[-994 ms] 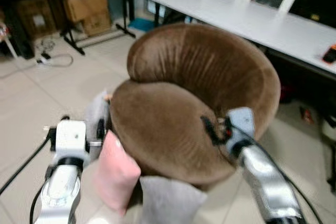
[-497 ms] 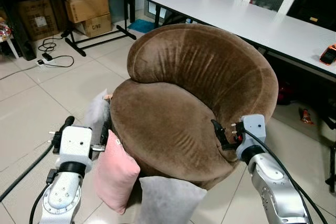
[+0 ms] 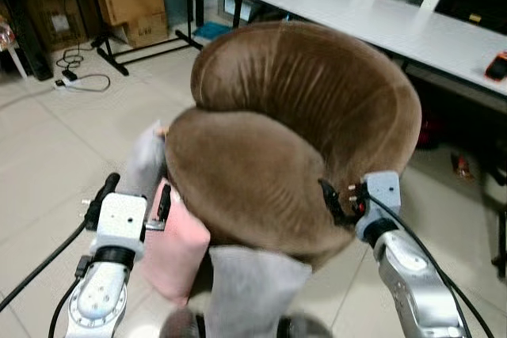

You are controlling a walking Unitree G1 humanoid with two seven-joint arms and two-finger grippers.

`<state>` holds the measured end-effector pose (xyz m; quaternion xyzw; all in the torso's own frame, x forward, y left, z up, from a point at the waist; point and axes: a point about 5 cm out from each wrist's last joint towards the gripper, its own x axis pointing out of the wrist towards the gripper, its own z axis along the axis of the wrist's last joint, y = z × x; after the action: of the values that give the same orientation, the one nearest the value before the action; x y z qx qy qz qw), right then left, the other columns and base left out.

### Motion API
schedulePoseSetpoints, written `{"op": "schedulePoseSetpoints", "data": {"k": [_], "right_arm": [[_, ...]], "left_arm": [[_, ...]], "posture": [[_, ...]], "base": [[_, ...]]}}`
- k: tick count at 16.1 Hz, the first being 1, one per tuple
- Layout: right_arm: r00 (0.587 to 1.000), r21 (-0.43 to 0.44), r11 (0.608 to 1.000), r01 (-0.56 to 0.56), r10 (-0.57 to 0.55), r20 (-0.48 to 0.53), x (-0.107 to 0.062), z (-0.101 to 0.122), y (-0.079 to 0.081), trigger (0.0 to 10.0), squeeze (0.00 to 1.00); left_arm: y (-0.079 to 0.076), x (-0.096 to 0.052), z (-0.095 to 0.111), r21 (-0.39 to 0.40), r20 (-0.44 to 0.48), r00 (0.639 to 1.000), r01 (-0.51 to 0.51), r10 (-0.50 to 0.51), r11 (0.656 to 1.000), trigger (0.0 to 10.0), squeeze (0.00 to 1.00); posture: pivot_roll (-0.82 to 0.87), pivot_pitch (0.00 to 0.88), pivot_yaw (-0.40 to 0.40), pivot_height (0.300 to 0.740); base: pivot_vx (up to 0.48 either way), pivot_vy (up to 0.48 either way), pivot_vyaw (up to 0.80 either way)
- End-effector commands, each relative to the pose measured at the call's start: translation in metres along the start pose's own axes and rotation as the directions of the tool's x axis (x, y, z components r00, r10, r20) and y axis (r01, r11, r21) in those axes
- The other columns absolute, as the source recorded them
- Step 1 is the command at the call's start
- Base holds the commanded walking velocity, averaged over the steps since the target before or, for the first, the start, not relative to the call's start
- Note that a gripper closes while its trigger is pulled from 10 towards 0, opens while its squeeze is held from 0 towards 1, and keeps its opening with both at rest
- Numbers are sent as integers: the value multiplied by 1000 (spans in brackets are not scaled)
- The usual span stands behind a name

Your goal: Move the pillow to the sofa from floor

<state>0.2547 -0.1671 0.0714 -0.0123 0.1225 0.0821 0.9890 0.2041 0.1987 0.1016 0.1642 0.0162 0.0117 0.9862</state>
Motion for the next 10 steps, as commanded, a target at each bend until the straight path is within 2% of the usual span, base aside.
{"op": "schedulePoseSetpoints", "data": {"k": [1, 4, 10], "right_arm": [[1000, -2, 1000, 16, -16, 2, -2, 2, -3, 10000, 0], [1000, -22, 1000, 18, -19, -17, -1, 0, -5, 10000, 0], [999, -39, 999, 14, -16, -34, 4, 3, -2, 10000, 0]], "left_arm": [[-5, 0, -2, -4, -9, 1000, 22, -22, 1000, 10000, 0], [-8, -4, -3, -32, -6, 1000, 19, -19, 999, 10000, 0], [-5, -8, -4, -49, -9, 1000, 1, -2, 999, 10000, 0]], "posture": [[81, 0, -104, 611], [81, 0, -110, 582], [86, 0, -128, 582]], "base": [[0, 0, 0], [0, 0, 0], [0, 0, 0]]}}
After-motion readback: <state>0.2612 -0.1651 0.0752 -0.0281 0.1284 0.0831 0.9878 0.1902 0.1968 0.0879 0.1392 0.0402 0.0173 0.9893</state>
